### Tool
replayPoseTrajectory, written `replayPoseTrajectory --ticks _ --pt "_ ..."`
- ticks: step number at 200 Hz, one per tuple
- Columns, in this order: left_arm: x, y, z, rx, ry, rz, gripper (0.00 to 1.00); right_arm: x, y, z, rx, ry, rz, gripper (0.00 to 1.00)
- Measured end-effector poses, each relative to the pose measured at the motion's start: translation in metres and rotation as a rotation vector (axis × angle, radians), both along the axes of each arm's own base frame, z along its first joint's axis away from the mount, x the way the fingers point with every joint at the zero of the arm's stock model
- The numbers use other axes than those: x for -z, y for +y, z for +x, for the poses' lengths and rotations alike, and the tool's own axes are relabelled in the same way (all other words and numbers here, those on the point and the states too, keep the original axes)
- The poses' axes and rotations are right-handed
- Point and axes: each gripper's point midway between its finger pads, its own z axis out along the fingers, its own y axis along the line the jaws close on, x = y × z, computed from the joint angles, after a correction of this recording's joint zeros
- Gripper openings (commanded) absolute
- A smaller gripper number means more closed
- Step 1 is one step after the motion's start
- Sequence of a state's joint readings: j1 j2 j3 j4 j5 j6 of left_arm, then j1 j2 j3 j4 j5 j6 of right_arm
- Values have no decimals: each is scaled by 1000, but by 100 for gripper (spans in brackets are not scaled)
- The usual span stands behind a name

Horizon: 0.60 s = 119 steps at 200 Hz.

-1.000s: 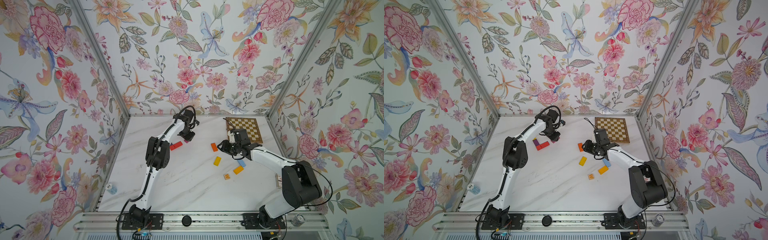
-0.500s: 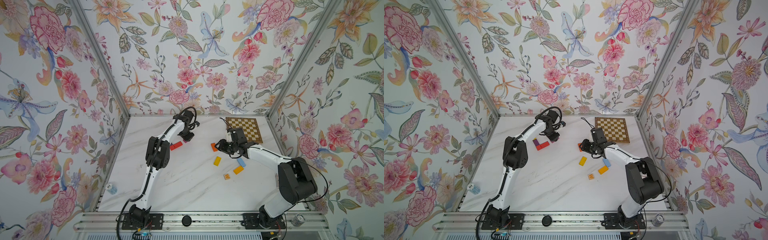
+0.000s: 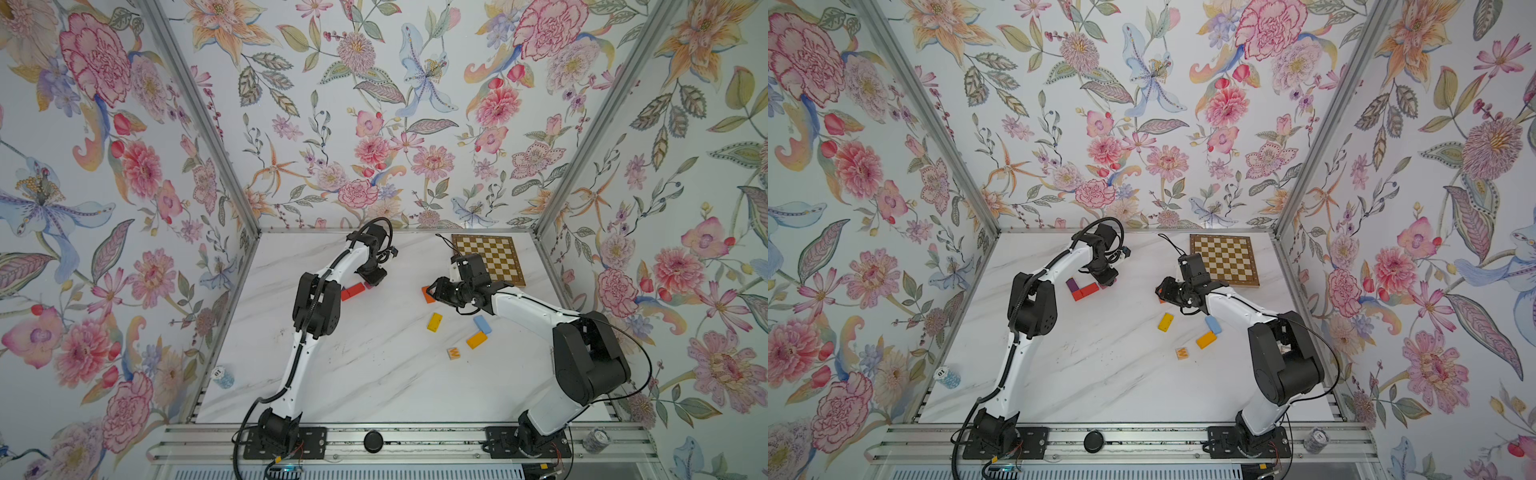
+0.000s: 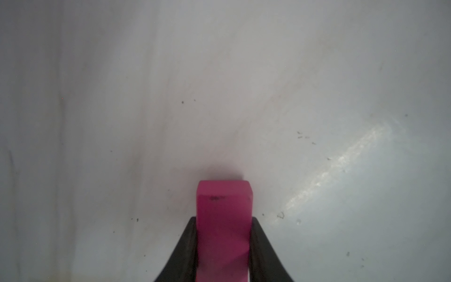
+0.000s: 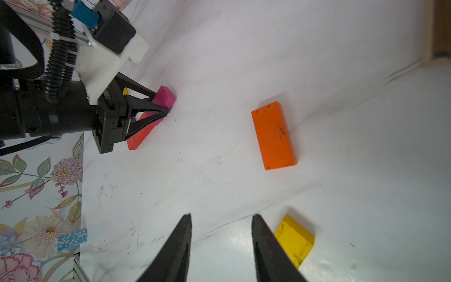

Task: Assemble the letter v with building blocks
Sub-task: Assemble the building block at the center of the board.

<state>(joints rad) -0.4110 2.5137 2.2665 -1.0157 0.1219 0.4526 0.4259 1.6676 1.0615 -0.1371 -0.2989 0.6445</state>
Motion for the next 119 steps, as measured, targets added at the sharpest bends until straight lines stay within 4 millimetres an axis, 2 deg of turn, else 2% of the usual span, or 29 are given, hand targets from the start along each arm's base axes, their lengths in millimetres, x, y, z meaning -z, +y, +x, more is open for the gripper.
replayPoseTrajectory --ticks 88,119 --pt "1 3 4 11 -21 21 43 6 3 -1 -7 14 -6 42" --pt "0 3 6 15 -28 23 54 6 3 -2 -7 14 -6 42"
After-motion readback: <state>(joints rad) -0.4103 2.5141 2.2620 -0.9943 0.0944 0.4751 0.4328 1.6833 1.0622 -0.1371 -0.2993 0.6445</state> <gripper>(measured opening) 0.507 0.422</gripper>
